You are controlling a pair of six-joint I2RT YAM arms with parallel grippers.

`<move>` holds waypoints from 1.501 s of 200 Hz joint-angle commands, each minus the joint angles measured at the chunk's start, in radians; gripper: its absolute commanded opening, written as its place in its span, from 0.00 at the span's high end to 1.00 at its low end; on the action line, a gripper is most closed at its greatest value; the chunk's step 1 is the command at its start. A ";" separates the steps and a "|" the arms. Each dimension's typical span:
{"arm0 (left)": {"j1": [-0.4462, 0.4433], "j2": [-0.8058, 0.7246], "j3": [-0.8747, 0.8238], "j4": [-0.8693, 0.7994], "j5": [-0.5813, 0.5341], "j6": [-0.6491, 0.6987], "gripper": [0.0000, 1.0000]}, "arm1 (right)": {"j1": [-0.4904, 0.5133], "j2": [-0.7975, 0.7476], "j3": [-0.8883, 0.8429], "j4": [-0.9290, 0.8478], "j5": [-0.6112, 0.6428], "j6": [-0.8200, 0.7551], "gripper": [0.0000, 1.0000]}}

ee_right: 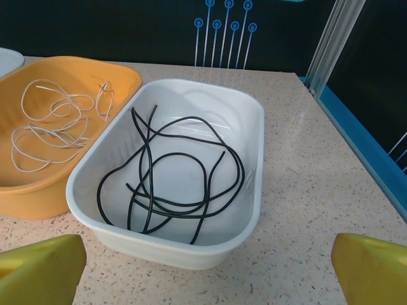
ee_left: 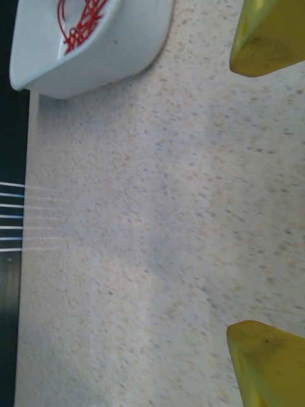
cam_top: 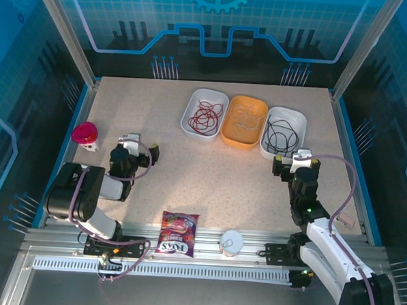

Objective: Untangle the cables
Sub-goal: Reset both arms

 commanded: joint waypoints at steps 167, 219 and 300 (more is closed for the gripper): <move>0.048 -0.009 0.107 -0.132 0.041 -0.018 0.01 | -0.103 0.646 -0.055 0.876 -0.246 -0.062 0.00; 0.047 -0.009 0.107 -0.133 0.040 -0.018 0.01 | -0.108 0.842 -0.035 1.036 -0.232 -0.060 0.00; 0.046 -0.009 0.108 -0.132 0.039 -0.018 0.01 | -0.164 0.810 0.154 0.629 -0.513 -0.091 0.00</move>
